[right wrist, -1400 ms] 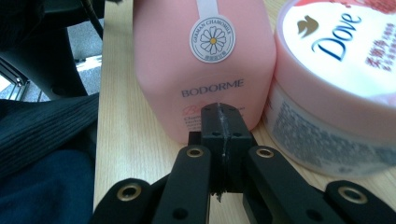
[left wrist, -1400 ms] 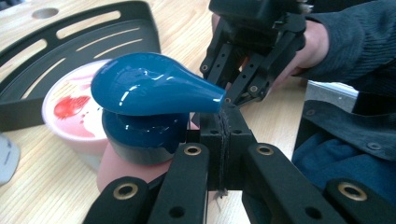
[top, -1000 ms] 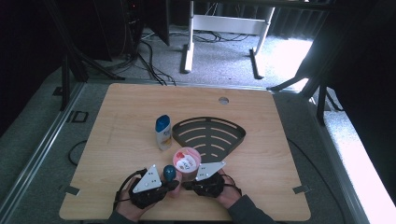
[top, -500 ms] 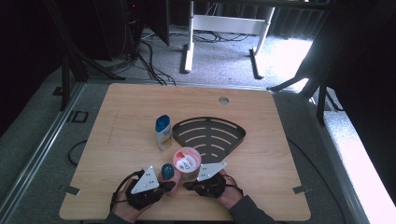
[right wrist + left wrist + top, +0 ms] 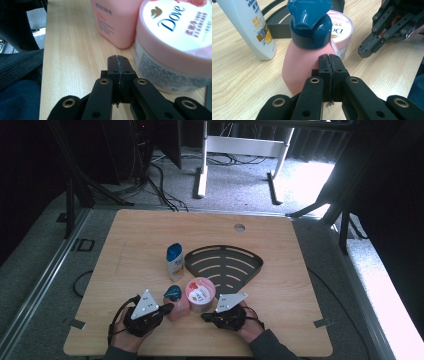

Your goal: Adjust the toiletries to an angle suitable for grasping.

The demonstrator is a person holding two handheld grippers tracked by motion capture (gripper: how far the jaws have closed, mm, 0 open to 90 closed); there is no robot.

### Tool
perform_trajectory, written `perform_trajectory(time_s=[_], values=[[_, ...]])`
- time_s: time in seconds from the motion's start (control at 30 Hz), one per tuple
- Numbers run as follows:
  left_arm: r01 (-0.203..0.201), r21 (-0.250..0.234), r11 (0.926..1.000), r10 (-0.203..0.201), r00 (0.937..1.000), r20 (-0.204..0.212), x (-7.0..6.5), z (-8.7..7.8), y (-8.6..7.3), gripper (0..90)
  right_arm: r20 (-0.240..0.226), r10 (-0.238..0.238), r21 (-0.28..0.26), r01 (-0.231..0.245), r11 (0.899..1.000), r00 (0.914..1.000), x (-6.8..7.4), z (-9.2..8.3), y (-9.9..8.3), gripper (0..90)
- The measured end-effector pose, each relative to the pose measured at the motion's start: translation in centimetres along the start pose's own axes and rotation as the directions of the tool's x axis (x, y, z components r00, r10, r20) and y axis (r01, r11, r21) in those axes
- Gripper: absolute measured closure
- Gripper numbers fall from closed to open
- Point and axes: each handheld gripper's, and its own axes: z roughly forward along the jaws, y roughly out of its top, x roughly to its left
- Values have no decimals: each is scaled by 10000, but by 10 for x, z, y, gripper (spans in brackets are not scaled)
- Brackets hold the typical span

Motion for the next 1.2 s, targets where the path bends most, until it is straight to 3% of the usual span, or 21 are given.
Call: perform_trajectory(time_s=[0.13, 0.27, 0.33, 0.67, 0.7, 0.9, 1.07, 1.2], values=[[-487, 56, 9988, 483, 9973, 549, -10, 5, 2, 891, 107, 94, -32, -94, 10000, 9999, -3, -4, -3, 898], [-640, 317, 9974, 623, 9966, 542, -13, 10, 2, 893, 148, 135, -31, -135, 9999, 9998, -4, -5, -4, 898], [-787, 708, 9944, 772, 9967, 239, -15, 18, -1, 895, 233, 169, -56, -167, 9998, 9996, -5, -8, -5, 898], [-563, 696, 9960, 564, 9984, 7, -8, 16, -4, 899, 491, 361, -100, -356, 9993, 9981, -12, -15, -9, 898], [-454, 770, 9960, 470, 9987, -194, -4, 15, -4, 899, 560, 388, -120, -382, 9992, 9977, -14, -17, -10, 898], [-267, 858, 9960, 302, 9988, -396, 4, 16, -3, 898, 748, 496, -220, -481, 9986, 9960, -17, -23, -11, 898], [-215, 982, 9949, 282, 9974, -667, 11, 17, -1, 898, 970, 557, -235, -536, 9983, 9937, -20, -27, -11, 898], [76, 1098, 9939, 42, 9943, -1066, 23, 20, -1, 898, 1299, 608, -228, -584, 9980, 9897, -25, -33, -10, 898]])
